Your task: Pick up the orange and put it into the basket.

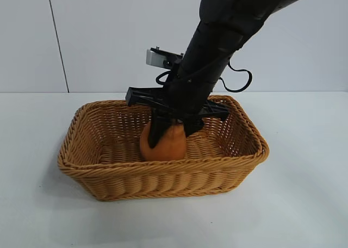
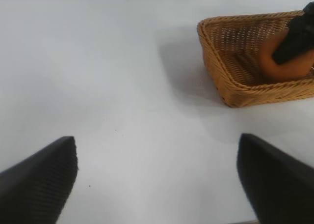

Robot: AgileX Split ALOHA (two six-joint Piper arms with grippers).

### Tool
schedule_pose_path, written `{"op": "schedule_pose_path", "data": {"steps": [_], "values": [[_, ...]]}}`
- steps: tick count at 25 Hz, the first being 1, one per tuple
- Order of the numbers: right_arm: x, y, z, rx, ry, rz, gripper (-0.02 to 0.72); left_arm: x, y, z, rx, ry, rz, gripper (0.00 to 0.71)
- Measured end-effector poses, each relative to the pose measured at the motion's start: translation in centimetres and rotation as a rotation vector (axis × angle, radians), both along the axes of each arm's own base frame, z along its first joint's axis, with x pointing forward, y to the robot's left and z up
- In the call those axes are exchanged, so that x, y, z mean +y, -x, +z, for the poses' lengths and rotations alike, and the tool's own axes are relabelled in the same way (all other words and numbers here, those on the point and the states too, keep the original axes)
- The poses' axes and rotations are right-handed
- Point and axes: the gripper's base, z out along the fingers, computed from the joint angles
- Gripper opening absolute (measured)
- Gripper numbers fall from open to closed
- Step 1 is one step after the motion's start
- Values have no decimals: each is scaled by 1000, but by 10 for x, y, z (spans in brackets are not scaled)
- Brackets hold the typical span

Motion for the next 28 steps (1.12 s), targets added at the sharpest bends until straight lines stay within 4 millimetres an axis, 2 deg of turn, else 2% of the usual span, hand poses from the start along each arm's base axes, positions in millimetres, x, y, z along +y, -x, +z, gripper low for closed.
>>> {"op": "schedule_pose_path", "data": {"steps": [1,2,4,9,17,19,22,25,28], "values": [[0,1,2,2,-1,2,554,0,0,0,0,0,0,630],[-1,1,5,0,-3,4,612,0,0,0,0,0,0,630],[-2,3,16,-18,-10,8,662,0,0,0,0,0,0,630],[-9,3,53,-87,29,8,689,0,0,0,0,0,0,630],[-31,-10,119,-130,271,3,694,0,0,0,0,0,0,630],[-44,-21,131,-156,264,-39,694,0,0,0,0,0,0,630],[-71,-36,136,-158,266,-112,694,0,0,0,0,0,0,630],[-111,-53,135,-143,281,-202,694,0,0,0,0,0,0,630],[-159,-67,135,-129,294,-309,694,0,0,0,0,0,0,630]]}}
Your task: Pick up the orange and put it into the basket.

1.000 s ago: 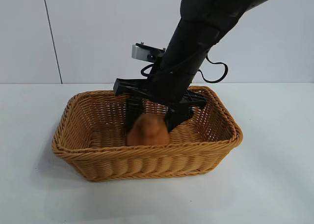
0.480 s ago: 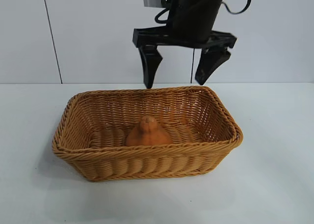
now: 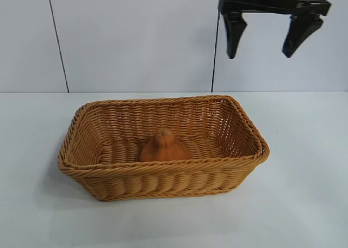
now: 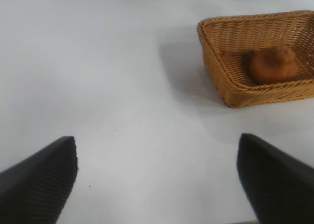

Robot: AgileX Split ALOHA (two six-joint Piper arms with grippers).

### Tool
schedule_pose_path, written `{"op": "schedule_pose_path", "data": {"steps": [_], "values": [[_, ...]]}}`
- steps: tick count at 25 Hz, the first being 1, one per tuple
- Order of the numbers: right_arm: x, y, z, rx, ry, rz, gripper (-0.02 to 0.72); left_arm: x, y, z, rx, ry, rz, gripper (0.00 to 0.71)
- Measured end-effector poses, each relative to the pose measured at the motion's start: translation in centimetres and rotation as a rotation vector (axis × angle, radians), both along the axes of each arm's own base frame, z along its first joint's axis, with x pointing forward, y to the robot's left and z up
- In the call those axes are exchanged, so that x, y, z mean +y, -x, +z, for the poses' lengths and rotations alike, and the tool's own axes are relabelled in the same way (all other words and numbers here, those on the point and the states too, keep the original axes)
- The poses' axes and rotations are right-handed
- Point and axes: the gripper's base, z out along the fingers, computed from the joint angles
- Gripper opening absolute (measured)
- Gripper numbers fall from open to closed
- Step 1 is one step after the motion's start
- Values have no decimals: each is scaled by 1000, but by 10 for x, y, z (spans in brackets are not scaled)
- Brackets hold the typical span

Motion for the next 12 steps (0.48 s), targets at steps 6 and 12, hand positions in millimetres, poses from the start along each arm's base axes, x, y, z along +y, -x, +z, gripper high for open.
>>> {"op": "schedule_pose_path", "data": {"steps": [6,12], "values": [[-70,-10,0,6,2,-164,694,0,0,0,0,0,0,630],[-94,-9,-4,29,-14,-203,694,0,0,0,0,0,0,630]]}}
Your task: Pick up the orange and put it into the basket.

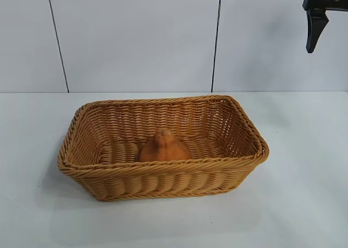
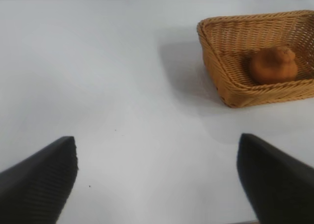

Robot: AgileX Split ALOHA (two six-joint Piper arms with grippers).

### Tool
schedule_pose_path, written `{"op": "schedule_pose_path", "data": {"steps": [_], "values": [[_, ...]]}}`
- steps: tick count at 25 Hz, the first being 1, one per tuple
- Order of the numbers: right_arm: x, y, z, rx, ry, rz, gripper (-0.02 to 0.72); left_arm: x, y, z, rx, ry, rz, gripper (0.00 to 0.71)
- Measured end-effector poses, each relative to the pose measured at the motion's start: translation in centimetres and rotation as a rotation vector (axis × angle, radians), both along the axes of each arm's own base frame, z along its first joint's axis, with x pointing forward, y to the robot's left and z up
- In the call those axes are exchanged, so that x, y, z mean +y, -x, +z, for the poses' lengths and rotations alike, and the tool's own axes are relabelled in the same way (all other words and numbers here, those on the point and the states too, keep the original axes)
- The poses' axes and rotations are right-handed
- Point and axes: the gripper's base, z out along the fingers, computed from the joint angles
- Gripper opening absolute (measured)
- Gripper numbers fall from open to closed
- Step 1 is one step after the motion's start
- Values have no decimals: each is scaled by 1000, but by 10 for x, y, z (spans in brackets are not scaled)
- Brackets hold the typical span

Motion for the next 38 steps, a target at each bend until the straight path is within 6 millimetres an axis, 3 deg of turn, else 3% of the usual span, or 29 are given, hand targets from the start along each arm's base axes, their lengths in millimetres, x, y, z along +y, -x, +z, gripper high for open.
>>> {"op": "schedule_pose_path", "data": {"steps": [4,7,10,16,19,20,21,25,30,34,38], "values": [[3,10,-18,72,-28,25,694,0,0,0,0,0,0,630],[3,33,-29,144,-31,47,694,0,0,0,0,0,0,630],[3,78,-27,203,-29,65,694,0,0,0,0,0,0,630],[2,154,-1,166,-29,74,694,0,0,0,0,0,0,630],[2,195,13,105,-27,77,694,0,0,0,0,0,0,630],[2,195,13,105,-27,77,694,0,0,0,0,0,0,630],[2,222,22,46,-26,78,694,0,0,0,0,0,0,630],[1,274,30,-74,-22,79,694,0,0,0,0,0,0,630],[1,328,14,-258,-12,90,694,0,0,0,1,0,0,630],[0,360,-13,-371,-2,103,694,0,0,0,0,0,0,630],[0,379,-9,-528,5,103,694,0,0,0,0,0,0,630]]}}
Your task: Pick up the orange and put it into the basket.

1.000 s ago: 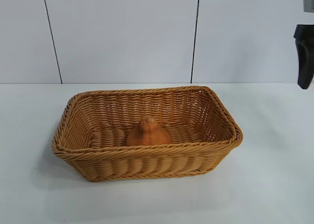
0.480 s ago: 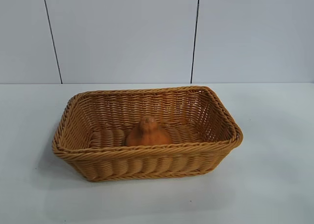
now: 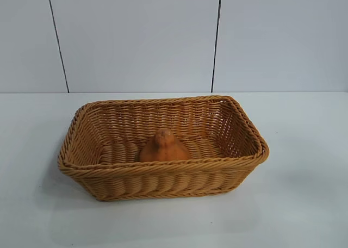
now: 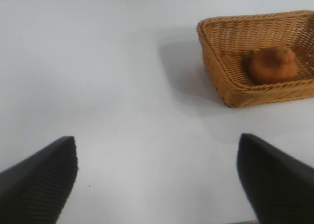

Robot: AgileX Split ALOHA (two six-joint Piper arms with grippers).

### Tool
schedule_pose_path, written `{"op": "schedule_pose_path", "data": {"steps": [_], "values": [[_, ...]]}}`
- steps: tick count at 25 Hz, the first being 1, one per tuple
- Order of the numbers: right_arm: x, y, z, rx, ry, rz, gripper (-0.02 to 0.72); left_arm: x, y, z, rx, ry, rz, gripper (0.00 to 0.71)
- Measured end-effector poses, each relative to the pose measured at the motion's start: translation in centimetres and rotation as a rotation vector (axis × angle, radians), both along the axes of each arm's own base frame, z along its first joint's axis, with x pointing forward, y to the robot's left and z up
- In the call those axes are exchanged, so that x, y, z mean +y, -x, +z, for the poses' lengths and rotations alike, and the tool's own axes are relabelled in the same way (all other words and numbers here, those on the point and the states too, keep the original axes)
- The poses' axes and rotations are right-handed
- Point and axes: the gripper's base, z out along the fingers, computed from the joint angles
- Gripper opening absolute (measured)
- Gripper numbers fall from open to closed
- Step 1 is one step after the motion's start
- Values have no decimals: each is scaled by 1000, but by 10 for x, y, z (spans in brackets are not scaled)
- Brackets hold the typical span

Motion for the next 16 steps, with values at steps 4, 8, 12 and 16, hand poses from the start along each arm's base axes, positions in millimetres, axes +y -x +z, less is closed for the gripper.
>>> {"op": "schedule_pose_path", "data": {"steps": [4,8,12,16], "values": [[0,19,5,-136,-1,0,694,0,0,0,0,0,0,630],[0,44,7,-301,-3,0,694,0,0,0,0,0,0,630],[0,48,8,-327,-7,1,694,0,0,0,0,0,0,630],[0,48,8,-328,-7,1,694,0,0,0,0,0,0,630]]}}
